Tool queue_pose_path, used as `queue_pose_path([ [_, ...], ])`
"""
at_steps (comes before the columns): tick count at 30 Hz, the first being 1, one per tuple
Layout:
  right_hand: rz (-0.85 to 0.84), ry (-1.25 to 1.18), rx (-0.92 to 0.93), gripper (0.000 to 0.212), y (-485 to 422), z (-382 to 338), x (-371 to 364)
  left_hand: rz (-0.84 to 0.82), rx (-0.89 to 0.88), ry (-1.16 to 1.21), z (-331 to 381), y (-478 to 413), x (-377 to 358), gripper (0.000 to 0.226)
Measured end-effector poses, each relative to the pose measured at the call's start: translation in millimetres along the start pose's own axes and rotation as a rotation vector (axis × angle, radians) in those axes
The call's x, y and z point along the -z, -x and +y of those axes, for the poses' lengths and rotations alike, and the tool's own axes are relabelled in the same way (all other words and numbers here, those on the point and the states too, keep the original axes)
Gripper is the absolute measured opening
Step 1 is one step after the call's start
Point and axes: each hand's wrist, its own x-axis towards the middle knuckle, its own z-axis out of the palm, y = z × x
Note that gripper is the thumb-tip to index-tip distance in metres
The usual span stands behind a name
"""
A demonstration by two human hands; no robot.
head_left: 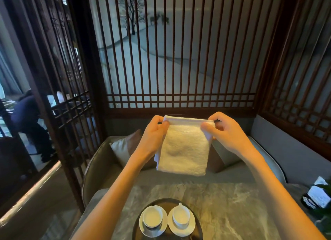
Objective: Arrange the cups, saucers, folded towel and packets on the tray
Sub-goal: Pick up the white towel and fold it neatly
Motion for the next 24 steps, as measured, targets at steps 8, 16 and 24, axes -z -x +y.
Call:
queue_pose_path([
  [8, 0.178, -0.181, -0.109, 0.032, -10, -7, -12, -0.151, 0.421, 0.663, -9, -2, -16, 0.046],
  [16, 0.197, -0.255, -0.377, 0.036, 1, 18, -9, -0.409, 0.451, 0.71, -40, 24, -22, 0.048],
  [24, -0.291, -0.751, -0.834, 0.068, 59, 64, -11, -0.418, 0.378, 0.598, -53, 36, -21, 0.041],
])
